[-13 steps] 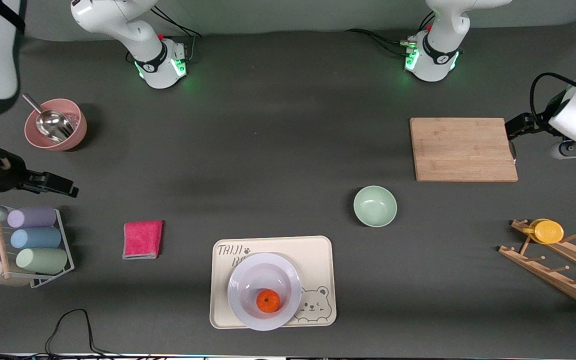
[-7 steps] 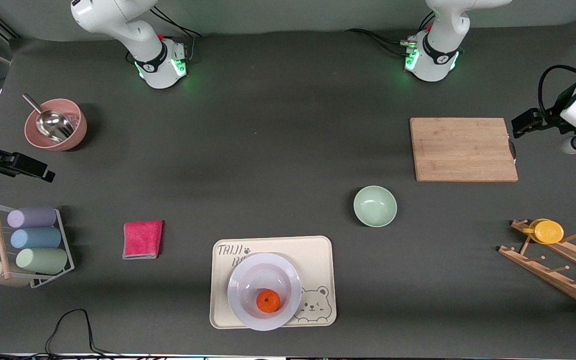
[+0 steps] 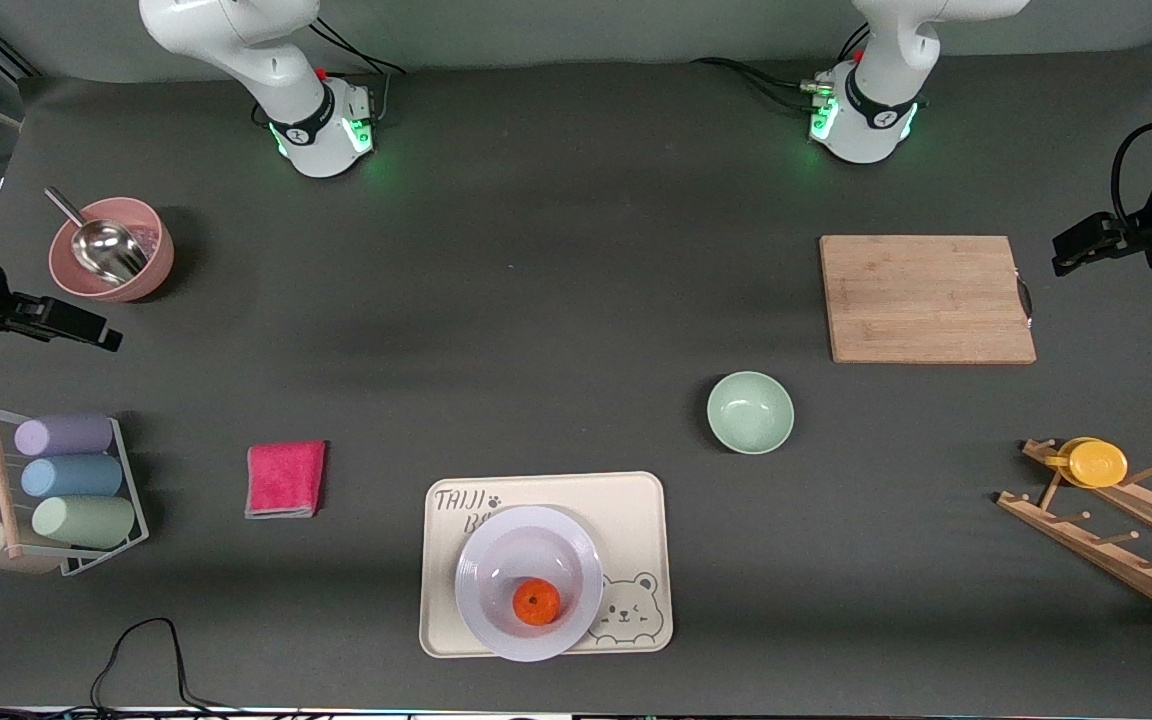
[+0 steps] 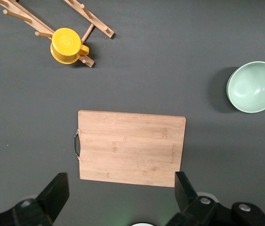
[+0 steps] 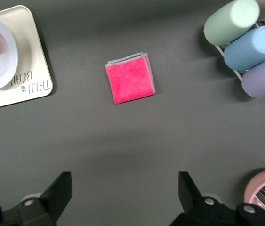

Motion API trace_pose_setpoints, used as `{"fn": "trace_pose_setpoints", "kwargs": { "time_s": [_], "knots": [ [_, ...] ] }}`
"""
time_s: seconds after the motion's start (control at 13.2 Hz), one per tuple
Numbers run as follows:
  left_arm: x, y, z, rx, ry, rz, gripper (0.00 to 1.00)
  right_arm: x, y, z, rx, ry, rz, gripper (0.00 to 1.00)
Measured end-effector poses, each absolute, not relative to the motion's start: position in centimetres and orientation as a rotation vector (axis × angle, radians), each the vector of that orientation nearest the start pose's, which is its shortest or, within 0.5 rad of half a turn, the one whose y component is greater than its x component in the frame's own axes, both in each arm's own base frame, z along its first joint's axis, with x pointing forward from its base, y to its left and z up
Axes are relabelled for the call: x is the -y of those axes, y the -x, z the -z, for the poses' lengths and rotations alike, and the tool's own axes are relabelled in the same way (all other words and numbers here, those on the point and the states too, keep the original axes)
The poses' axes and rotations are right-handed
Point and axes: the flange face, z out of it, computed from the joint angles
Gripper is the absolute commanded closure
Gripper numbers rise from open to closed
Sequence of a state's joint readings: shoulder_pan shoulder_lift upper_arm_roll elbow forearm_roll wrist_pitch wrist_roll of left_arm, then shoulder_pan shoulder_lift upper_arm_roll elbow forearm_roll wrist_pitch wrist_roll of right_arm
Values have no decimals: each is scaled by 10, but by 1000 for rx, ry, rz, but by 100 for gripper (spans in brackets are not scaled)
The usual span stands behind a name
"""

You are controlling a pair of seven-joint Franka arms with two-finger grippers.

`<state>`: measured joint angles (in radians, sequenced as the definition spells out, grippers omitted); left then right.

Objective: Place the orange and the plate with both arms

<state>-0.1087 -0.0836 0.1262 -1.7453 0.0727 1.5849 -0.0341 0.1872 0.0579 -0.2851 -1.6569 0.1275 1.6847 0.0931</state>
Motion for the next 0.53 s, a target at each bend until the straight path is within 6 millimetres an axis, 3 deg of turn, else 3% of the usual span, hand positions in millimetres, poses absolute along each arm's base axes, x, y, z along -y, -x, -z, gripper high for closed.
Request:
{"fn": "trace_pose_setpoints", "kwargs": {
  "time_s": [0.38, 0.53],
  "knots": [
    [-3, -526, -587, 29, 3076, -129, 0, 31, -554, -570, -313, 3005, -12, 0],
    [-5, -523, -587, 36, 3074, -161, 0, 28, -552, -571, -351, 3009, -15, 0]
  ]
}}
